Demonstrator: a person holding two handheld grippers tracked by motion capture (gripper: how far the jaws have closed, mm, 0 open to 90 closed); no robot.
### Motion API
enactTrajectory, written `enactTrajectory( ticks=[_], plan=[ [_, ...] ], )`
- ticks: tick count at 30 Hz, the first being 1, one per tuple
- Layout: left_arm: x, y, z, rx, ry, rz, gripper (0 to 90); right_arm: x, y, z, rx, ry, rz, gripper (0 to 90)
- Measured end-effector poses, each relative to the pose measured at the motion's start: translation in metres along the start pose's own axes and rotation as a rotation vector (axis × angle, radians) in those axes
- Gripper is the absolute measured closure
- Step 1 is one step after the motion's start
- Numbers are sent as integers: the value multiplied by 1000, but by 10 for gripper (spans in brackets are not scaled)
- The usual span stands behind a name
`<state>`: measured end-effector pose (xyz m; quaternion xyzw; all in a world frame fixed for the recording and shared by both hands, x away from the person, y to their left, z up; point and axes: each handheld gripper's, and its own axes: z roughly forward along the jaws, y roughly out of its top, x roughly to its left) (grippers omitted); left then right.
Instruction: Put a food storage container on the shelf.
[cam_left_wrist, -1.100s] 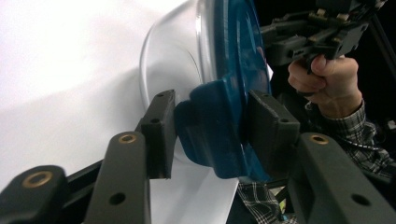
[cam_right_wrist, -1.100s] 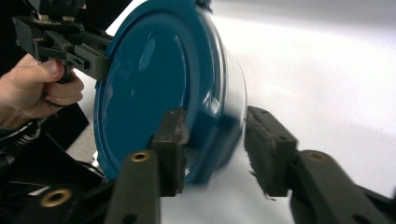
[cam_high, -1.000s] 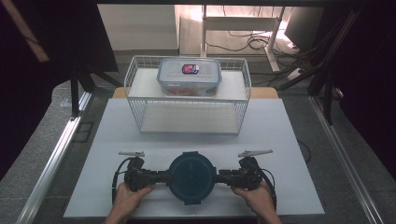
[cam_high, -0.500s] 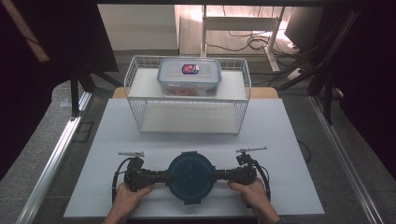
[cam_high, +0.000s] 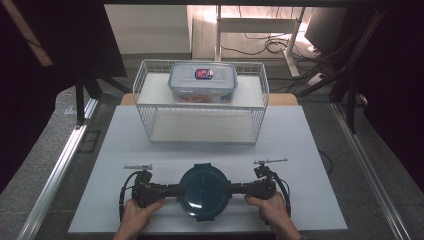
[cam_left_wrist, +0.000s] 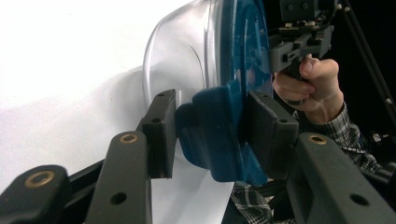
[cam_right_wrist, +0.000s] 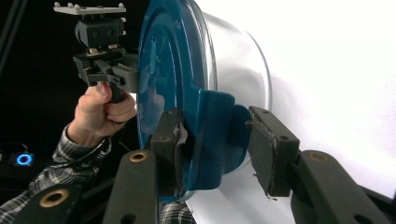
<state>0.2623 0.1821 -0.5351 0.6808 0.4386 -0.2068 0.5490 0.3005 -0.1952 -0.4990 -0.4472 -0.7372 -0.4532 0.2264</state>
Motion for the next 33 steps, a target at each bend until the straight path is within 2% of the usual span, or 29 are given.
enactTrajectory(
  ticks=[5, 6, 8, 12, 16, 21, 24, 33],
  plan=[
    [-8, 1, -2, -21, 26, 6, 569, 7, -4, -2, -12, -24, -15, 579],
    [-9, 2, -2, -25, 33, 6, 570, 9, -4, -3, -16, -36, -33, 578],
    [-8, 4, -3, -41, 16, -5, 572, 13, -3, -3, -28, -51, -52, 578],
    [-11, 11, -7, -53, 22, 9, 574, 17, 2, -5, -40, -49, -74, 578],
    [-19, 25, -11, -68, 32, 33, 573, 24, 13, -9, -60, -48, -103, 576],
    [-30, 49, -17, -82, 43, 69, 572, 39, 35, -16, -76, -88, -159, 567],
    [-37, 65, -23, -99, 47, 91, 572, 50, 53, -23, -97, -95, -189, 568],
    [-63, 122, -40, -143, 61, 151, 572, 74, 101, -41, -152, -85, -235, 568]
  ],
)
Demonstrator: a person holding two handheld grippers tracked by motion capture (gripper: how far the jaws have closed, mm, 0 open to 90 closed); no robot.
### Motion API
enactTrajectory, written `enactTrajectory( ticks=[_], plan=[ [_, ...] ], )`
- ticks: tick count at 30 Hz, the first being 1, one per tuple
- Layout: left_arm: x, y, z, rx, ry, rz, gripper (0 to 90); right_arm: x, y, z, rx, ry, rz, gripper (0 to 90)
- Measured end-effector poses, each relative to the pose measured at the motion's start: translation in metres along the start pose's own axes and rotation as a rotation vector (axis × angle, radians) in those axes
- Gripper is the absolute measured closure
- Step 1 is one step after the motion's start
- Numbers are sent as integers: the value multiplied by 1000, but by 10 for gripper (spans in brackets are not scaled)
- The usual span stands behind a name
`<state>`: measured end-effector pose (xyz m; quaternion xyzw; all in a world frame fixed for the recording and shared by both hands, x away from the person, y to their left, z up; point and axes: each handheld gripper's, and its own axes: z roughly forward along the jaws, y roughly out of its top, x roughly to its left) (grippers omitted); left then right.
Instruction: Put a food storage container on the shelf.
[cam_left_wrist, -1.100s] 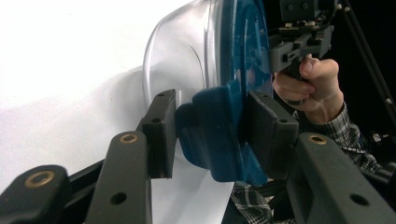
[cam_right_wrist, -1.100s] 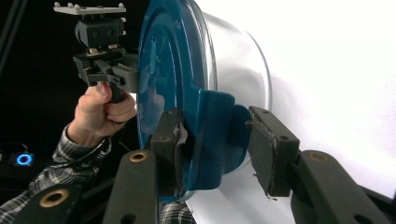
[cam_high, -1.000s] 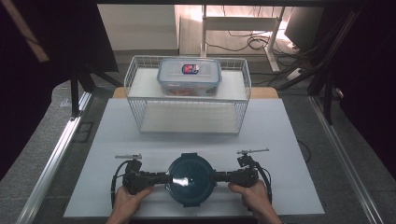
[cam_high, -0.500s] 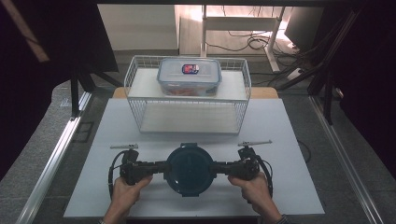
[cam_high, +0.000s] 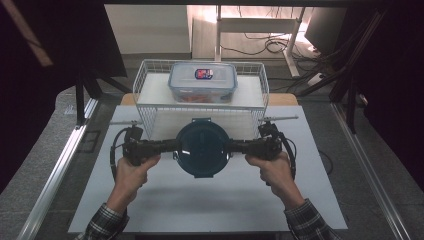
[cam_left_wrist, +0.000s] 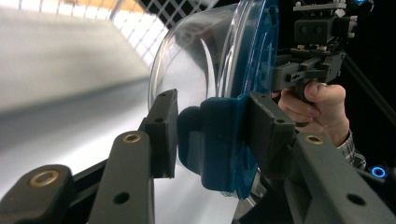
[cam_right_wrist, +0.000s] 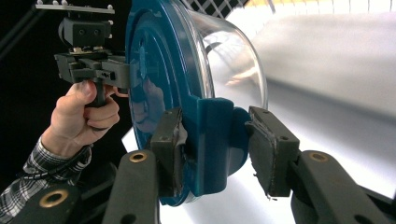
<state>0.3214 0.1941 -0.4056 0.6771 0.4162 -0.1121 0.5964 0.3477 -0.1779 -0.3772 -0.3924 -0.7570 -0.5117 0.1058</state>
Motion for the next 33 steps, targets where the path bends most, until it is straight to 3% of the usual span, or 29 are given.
enactTrajectory(
  ticks=[11, 21, 26, 33],
  plan=[
    [-16, 80, -7, -30, -9, 57, 571, 15, 71, -19, -70, -12, -59, 568],
    [-17, 138, -10, -52, -22, 63, 571, 21, 131, -28, -124, -17, -76, 568],
    [-12, 168, -8, -46, -26, 65, 571, 18, 153, -29, -143, -21, -60, 568],
    [-6, 193, -3, -50, -14, 69, 570, 8, 175, -28, -166, -21, -26, 567]
  ],
)
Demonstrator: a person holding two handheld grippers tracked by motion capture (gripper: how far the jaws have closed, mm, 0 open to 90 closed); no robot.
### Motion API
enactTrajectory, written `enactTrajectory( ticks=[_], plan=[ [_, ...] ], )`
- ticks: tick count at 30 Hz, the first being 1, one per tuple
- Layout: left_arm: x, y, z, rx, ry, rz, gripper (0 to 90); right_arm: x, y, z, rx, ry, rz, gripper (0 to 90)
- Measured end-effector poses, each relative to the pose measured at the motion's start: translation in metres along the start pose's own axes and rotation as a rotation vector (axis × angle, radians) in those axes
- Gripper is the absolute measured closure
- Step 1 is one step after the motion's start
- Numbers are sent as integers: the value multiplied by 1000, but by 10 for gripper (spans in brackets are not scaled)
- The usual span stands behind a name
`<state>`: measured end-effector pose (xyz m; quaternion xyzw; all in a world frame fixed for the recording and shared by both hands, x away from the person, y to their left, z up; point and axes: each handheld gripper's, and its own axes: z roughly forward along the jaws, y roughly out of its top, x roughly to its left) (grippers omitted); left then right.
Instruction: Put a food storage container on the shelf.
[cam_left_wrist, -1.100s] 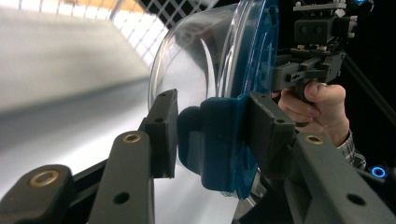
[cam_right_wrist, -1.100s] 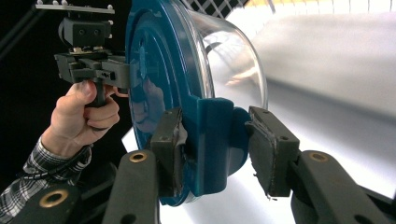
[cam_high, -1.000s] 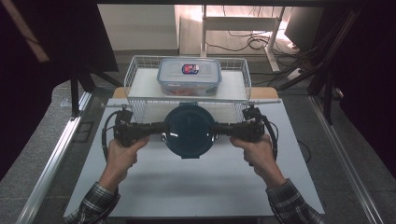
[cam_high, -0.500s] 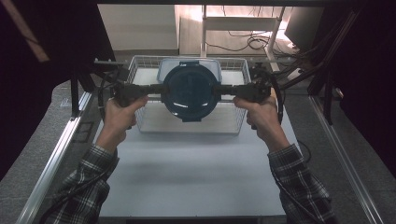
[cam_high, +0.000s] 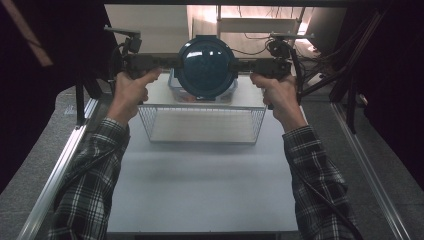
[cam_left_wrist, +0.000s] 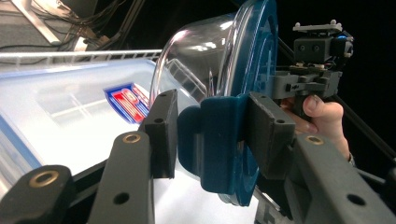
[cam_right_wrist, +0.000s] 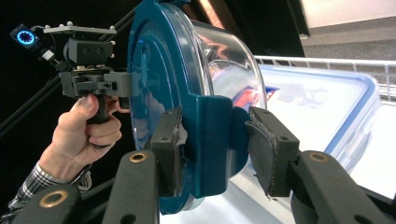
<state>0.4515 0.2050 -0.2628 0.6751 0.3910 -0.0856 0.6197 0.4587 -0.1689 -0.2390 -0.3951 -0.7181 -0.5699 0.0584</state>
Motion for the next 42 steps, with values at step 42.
enactTrajectory(
  ticks=[42],
  plan=[
    [-4, -31, -22, -69, 264, 149, 561, 1, -3, 15, -54, -198, -168, 660]
  ],
)
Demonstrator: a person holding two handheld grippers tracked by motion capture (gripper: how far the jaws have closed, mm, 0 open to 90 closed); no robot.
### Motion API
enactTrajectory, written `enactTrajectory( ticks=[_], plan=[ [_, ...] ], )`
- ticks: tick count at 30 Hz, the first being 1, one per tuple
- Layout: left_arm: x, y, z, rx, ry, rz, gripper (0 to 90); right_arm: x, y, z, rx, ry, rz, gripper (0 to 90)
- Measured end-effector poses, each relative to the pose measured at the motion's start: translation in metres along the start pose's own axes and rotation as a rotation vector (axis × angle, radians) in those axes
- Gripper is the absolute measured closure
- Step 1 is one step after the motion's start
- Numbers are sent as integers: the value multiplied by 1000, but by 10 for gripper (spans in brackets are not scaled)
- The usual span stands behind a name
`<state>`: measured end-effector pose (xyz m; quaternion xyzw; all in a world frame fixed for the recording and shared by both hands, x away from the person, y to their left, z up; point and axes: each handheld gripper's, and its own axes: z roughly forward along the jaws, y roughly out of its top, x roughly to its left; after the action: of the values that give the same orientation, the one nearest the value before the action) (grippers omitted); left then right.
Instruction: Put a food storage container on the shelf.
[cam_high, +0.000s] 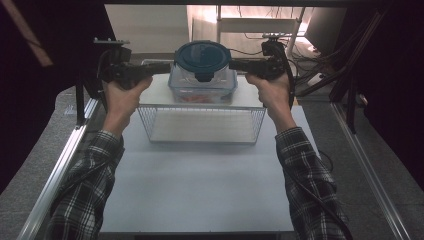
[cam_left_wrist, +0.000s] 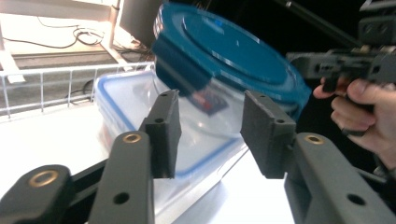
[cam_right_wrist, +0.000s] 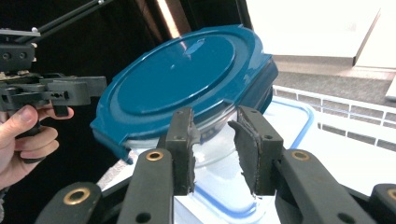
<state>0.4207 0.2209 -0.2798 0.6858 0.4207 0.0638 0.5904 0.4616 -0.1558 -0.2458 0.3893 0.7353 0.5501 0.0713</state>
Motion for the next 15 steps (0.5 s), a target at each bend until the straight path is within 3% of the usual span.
enactTrajectory(
  ticks=[3, 7, 11, 15],
  plan=[
    [-5, -8, 2, 20, 14, 33, 485, 3, -6, -2, 5, 0, -16, 608],
    [-11, -19, 6, 60, 47, 106, 356, 4, -18, -3, 1, 8, -32, 478],
    [-13, -29, 7, 85, 67, 160, 290, 4, -27, -4, 7, 16, -51, 394],
    [-12, -39, 7, 93, 65, 183, 216, 4, -39, -3, 24, 19, -79, 306]
  ],
)
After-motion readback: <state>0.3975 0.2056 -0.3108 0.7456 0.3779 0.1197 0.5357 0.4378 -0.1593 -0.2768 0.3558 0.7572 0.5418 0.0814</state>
